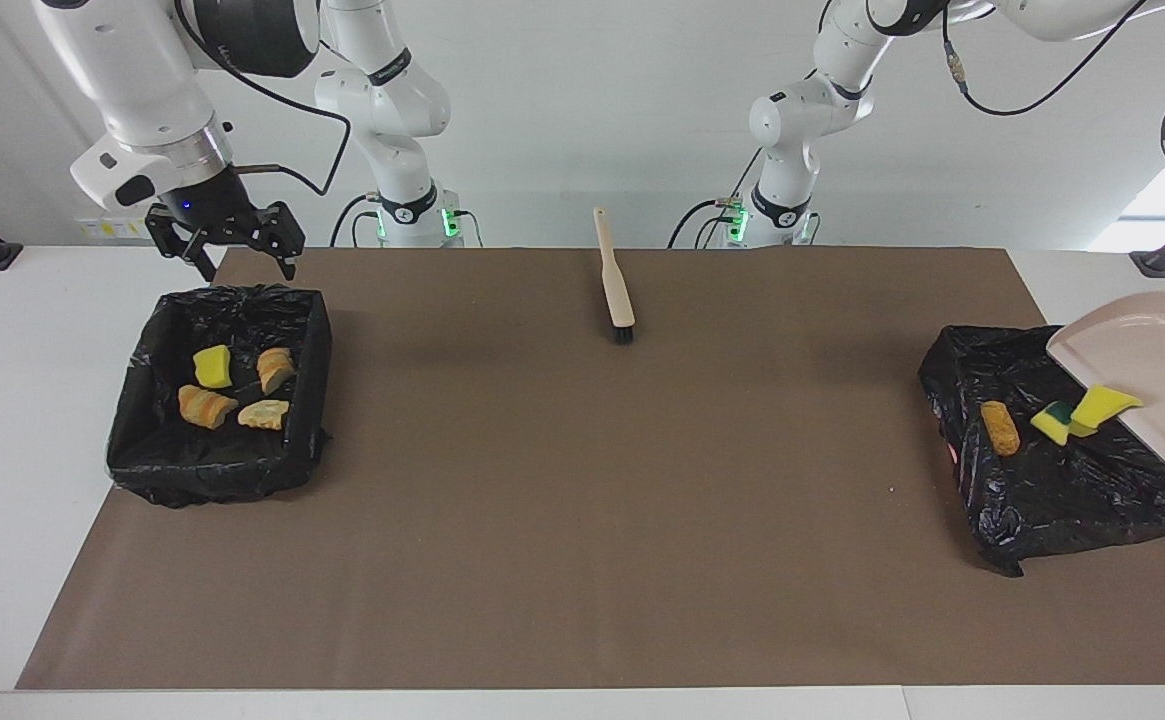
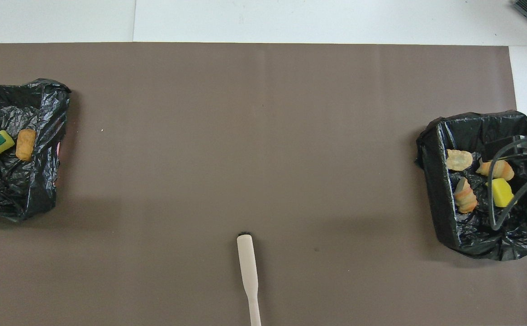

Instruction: Sweep and dump trash in bin

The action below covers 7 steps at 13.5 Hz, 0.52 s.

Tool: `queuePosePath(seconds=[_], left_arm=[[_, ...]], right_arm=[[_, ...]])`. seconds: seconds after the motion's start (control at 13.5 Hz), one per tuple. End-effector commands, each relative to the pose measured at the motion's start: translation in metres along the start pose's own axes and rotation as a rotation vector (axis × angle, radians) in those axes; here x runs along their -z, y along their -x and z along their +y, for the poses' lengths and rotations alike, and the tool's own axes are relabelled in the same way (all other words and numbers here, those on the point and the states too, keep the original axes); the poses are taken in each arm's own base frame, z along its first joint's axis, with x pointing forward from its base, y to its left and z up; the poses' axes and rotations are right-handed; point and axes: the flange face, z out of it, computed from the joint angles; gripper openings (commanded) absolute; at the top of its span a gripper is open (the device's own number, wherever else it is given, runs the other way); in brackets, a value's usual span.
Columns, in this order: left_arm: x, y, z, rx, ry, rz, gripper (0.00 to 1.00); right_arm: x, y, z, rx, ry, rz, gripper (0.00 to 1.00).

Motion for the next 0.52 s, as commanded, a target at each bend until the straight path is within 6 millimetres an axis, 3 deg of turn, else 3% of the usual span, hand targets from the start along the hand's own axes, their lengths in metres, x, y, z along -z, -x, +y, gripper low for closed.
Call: queuePosePath(seconds=[0.0,0.15,0.44], left_arm=[[0.024,-0.006,-0.01,-0.032,-0.034,-0.078,0.0],[0.027,-0.001,-0.009,-0.035,-0.033,-0.1,0.0],[0.058,0.013,0.008,0.069,0.007,-0.012,0.0]], right_arm=[[0.005,0.02,0.008,-0.047,-0.035,-0.018,1.0],[0.001,0.026,0.008,-0.063,-0.053,-0.021,1.0],[0.006,0.019,0.009,-0.057,-0.052,-0.01,1.0]])
